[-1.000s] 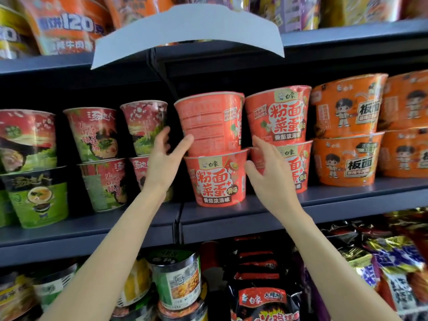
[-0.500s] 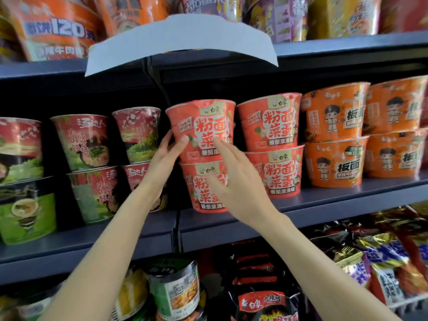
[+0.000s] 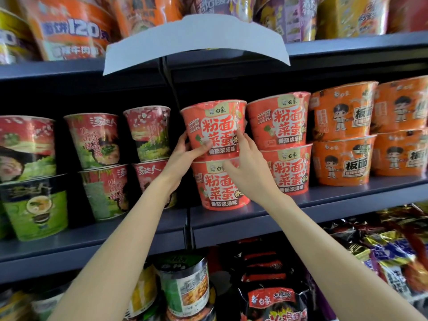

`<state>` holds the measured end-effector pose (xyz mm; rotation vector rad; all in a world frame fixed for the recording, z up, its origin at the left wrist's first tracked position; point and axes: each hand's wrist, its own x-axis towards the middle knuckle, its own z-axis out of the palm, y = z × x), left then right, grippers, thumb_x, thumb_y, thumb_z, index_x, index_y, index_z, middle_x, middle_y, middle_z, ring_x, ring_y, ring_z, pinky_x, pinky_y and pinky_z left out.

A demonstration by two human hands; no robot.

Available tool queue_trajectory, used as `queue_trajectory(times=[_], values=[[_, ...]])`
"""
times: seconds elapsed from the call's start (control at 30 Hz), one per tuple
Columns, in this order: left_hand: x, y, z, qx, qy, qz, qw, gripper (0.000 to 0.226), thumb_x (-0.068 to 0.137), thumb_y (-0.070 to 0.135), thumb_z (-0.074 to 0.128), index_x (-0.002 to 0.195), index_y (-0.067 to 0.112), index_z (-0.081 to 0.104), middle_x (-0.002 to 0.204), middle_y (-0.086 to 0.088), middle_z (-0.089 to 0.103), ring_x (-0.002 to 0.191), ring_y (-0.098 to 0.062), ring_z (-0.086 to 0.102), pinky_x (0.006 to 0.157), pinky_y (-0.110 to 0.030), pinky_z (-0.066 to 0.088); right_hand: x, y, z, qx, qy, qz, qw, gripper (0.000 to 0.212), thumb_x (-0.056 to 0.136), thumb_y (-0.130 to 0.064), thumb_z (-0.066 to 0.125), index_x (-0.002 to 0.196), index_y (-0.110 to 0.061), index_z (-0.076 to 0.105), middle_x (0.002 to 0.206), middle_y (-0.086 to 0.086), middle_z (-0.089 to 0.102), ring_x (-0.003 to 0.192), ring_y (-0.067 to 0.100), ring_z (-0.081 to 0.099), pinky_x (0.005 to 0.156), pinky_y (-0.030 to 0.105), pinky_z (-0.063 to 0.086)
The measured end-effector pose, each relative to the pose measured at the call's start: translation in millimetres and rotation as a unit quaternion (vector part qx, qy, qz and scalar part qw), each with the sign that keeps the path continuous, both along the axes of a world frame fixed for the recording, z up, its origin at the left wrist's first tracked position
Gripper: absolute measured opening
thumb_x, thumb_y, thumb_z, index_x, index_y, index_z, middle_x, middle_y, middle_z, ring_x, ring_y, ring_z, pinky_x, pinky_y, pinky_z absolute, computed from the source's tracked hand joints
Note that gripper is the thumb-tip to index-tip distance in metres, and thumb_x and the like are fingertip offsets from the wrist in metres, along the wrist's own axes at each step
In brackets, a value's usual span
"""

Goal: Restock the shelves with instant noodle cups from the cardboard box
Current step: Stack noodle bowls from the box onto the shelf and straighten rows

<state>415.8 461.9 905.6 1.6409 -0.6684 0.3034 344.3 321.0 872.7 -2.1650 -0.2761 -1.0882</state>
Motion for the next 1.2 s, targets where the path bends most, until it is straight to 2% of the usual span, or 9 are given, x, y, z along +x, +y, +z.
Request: queue_trajectory(times=[0.13,0.27,0.33,0.43,0.8,0.9,1.0,1.13,1.2], values=[[1,2,-2,0.001,-0.008,0.009,1.0,0.085,0.071,0.043,0.071,0.144,0.029,0.03,0.129,0.005,0.056,0.108,-0.007,0.057,0.091,-0.028,0.047,1,-3,-1,0.001,0.007,0.007,1.0,0.073,0.094,-0.027,0.05,0.152,-0.014,0.008,0.158,0.009,0.013,0.124,0.027,0.048,0.099,0.044,0.046],[-4,0,-4,-0.001,-0.032,0.044,0.999,0.085,0.076,0.041,0.071,0.146,0.026,0.026,0.126,0.009,0.054,0.103,-0.006,0.056,0.078,-0.02,0.046,4,-9,1,0.008,0.007,0.026,1.0,0.073,0.093,-0.028,0.052,0.152,-0.015,0.011,0.156,0.005,0.022,0.111,0.014,0.054,0.094,0.034,0.049],[-4,-3,-3,0.002,-0.043,0.058,0.997,0.085,0.077,0.041,0.07,0.147,0.026,0.024,0.128,0.008,0.053,0.102,-0.006,0.055,0.078,-0.021,0.045,7,-11,1,0.017,0.006,0.037,0.999,0.072,0.093,-0.026,0.053,0.152,-0.015,0.012,0.156,0.004,0.022,0.119,0.012,0.049,0.096,0.031,0.047],[-4,-6,-3,0.008,-0.045,0.062,0.997,0.089,0.075,0.044,0.071,0.148,0.027,0.023,0.134,0.005,0.053,0.107,-0.01,0.055,0.087,-0.027,0.045,11,-13,-2,0.035,0.002,0.046,0.998,0.073,0.093,-0.026,0.054,0.152,-0.015,0.012,0.157,0.005,0.021,0.138,0.019,0.034,0.106,0.041,0.042],[-4,-9,-6,-0.006,-0.04,0.064,0.997,0.091,0.076,0.044,0.071,0.149,0.028,0.018,0.139,0.004,0.049,0.113,-0.011,0.054,0.088,-0.028,0.044,16,-18,-3,0.024,-0.001,0.051,0.998,0.077,0.09,-0.026,0.057,0.152,-0.015,0.013,0.155,0.007,0.023,0.138,0.021,0.033,0.106,0.043,0.041],[-5,-8,-11,-0.014,-0.035,0.045,0.998,0.096,0.072,0.048,0.071,0.149,0.028,0.018,0.14,0.004,0.048,0.118,-0.012,0.053,0.096,-0.031,0.045,14,-22,-6,0.02,-0.007,0.052,0.998,0.077,0.09,-0.023,0.059,0.152,-0.014,0.012,0.154,0.006,0.022,0.134,0.021,0.038,0.105,0.036,0.042],[-13,-3,-14,0.003,-0.052,0.058,0.997,0.096,0.07,0.05,0.07,0.149,0.025,0.021,0.143,0.004,0.045,0.122,-0.009,0.049,0.102,-0.031,0.041,9,-25,-14,0.002,-0.018,0.047,0.999,0.076,0.091,-0.02,0.059,0.151,-0.013,0.014,0.155,0.005,0.02,0.138,0.017,0.029,0.107,0.023,0.033],[-34,12,-28,0.042,-0.143,0.162,0.975,0.071,0.084,0.04,0.065,0.144,0.022,0.031,0.144,0.003,0.041,0.129,-0.009,0.04,0.106,-0.03,0.035,-6,-26,-30,-0.044,-0.086,0.019,0.995,0.061,0.091,-0.014,0.058,0.146,-0.013,0.031,0.15,0.006,0.03,0.136,0.017,0.029,0.097,-0.004,0.018],[-49,29,-39,0.082,-0.231,0.232,0.942,0.054,0.088,0.033,0.063,0.137,0.022,0.042,0.133,0.008,0.05,0.123,-0.007,0.044,0.103,-0.025,0.035,-17,-22,-33,-0.065,-0.143,0.019,0.987,0.05,0.091,-0.013,0.054,0.139,-0.013,0.043,0.142,0.005,0.042,0.131,0.018,0.037,0.101,0.005,0.023]])
